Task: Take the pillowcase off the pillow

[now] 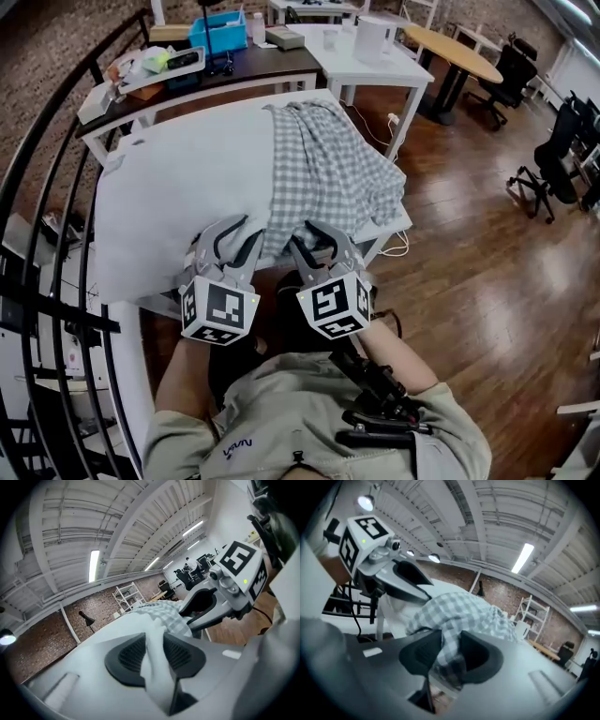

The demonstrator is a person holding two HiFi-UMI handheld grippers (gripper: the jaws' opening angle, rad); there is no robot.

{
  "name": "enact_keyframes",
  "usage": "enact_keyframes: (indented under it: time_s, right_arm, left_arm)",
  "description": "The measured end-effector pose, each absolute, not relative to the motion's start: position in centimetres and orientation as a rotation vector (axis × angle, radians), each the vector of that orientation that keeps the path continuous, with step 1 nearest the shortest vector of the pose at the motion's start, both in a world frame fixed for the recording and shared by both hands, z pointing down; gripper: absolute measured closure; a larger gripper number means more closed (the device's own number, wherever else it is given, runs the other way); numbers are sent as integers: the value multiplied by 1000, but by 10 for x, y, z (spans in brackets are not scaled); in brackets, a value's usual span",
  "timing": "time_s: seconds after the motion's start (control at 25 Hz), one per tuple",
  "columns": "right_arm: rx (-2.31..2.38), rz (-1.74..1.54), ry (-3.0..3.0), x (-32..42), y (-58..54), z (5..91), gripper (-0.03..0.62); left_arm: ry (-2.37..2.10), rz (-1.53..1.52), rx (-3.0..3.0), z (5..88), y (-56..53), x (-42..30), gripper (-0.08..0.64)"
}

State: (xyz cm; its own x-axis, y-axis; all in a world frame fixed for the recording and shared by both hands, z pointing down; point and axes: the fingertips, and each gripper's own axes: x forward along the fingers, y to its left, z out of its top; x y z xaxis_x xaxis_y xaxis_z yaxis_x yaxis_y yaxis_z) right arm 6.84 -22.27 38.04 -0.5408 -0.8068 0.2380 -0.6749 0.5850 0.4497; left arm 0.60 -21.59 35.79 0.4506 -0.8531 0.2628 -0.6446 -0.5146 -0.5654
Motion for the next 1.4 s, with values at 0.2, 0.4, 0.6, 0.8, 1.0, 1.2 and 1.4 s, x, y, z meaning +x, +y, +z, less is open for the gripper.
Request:
enact_keyframes:
  time_s: [0.2, 0.4, 0.6, 0.8, 1.0, 1.2, 1.4]
  right_arm:
    - [1339, -595, -2271, 97, -231, 354, 559]
    - [1459, -597, -2131, 149, -254, 353, 572]
    - [1561, -399, -1954, 223, -306, 393, 575]
    - [1400, -218, -1938, 234, -328, 440, 575]
    - [1346, -66, -2065, 237, -313, 437, 465]
    - [1493, -124, -2351, 247, -312, 336, 416]
    - [1553, -260, -2469, 222, -351, 276, 416]
  left_arm:
    - [1318, -580, -2321, 321, -223, -5, 526]
    - [1324, -510, -2304, 290, -236, -11, 535]
    - [1389, -466, -2312, 287, -238, -26, 540]
    - [1304, -574, -2362, 317, -223, -17, 538]
    - [1135, -519, -2411, 305, -185, 9, 431]
    - [1280, -336, -2346, 234, -193, -2, 417]
    - [1409, -367, -2297, 224, -276, -19, 373]
